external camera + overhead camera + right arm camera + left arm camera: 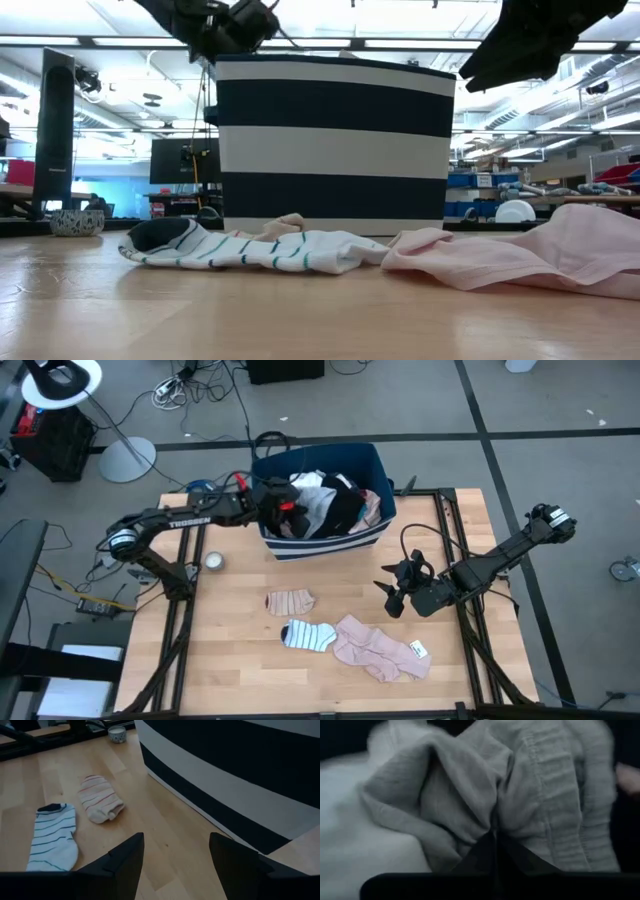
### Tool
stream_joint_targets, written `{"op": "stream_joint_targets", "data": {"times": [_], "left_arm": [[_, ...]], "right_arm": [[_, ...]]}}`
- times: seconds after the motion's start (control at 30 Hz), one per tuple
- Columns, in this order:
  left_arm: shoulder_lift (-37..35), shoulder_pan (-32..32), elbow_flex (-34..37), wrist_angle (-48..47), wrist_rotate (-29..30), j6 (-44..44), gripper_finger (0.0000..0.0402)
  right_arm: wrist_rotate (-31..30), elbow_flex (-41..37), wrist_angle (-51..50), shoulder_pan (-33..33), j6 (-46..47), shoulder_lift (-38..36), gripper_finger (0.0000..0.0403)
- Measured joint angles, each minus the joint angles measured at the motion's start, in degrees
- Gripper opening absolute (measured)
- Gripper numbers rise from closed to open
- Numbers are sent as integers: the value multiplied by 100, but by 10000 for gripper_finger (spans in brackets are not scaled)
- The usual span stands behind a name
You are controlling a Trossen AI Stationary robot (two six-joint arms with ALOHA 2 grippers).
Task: Sort clothes
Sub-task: Put the gray underwear into the blue laundry bin, then put the brown patterned sock into the blue laundry bin
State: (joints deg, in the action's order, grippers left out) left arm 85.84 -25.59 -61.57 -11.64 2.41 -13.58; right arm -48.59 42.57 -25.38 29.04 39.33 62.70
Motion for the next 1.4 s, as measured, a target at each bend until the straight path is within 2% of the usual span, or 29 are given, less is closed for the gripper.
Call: {"op": "stream_joint_targets", "data": {"times": [0.27, 0.5, 0.67, 0.87, 1.1, 1.4], "left_arm": [[-6, -2, -137, -40, -124, -38, 93], [-283, 103, -650, -234, -443, 467, 96], [-820, 420, -668, -287, -442, 868, 96], [-1527, 1021, -541, -698, -325, 921, 96], [-2333, 2237, 222, -751, 617, 865, 96], [-2923, 3636, 1575, -762, 1708, -342, 96]], "right_arm": [[7, 0, 3, -4, 2, 0, 227], [42, 0, 4, -4, 4, 0, 227], [83, 0, 3, -4, 7, 0, 227], [83, 0, 19, -4, 9, 0, 227], [157, 0, 86, -4, 9, 0, 227], [187, 0, 128, -4, 2, 0, 228]]}}
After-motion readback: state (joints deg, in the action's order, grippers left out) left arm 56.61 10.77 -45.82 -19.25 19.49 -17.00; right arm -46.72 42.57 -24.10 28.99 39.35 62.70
